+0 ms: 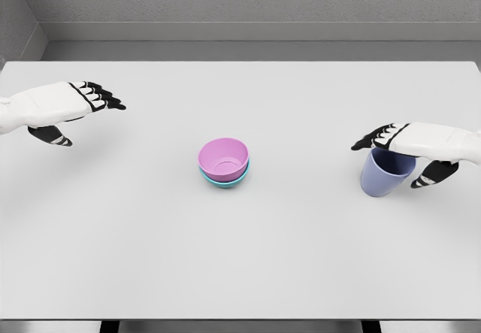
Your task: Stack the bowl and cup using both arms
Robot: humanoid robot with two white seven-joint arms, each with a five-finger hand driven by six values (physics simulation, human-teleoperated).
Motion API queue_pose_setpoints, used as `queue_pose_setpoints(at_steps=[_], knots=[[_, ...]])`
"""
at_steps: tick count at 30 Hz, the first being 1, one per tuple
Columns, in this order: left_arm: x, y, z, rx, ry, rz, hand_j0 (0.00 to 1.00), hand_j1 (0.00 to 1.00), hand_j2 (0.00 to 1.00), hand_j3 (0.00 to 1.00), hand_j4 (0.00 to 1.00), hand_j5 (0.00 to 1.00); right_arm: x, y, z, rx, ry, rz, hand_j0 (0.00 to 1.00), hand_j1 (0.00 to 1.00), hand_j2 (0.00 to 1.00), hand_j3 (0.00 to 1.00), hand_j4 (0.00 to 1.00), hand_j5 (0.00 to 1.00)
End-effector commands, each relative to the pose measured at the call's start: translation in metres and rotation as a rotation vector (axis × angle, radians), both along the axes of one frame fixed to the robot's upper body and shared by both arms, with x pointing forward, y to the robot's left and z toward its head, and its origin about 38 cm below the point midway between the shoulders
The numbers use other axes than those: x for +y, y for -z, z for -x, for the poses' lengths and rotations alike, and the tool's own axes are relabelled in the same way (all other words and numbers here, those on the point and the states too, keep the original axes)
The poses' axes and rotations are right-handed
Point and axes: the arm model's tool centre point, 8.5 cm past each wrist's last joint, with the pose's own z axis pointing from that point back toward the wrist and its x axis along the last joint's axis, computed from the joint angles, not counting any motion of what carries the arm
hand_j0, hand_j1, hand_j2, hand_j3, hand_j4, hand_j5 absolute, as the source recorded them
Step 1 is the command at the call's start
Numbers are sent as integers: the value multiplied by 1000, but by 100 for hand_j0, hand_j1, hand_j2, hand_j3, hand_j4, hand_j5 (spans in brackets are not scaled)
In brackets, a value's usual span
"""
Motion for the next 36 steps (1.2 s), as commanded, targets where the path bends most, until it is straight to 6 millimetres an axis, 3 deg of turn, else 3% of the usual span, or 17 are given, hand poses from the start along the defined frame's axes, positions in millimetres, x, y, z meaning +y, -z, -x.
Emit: queue_pose_setpoints(at_steps=[1, 4, 14, 36], knots=[[1, -1, 0, 0, -3, 4, 100, 100, 100, 100, 100, 100, 0, 0, 0, 2, 3, -5, 99, 99, 99, 99, 99, 99], [1, -1, 0, 0, -3, 4, 100, 100, 100, 100, 100, 100, -1, 0, 0, 0, 2, 4, 63, 63, 63, 63, 63, 63], [0, -1, 0, -1, -2, 4, 100, 100, 100, 100, 100, 100, 0, -3, -1, -8, 1, 4, 63, 63, 63, 63, 63, 63], [1, 0, 0, 2, -3, 6, 100, 100, 100, 100, 100, 100, 5, -33, -15, -89, -10, -4, 63, 63, 63, 63, 63, 63]])
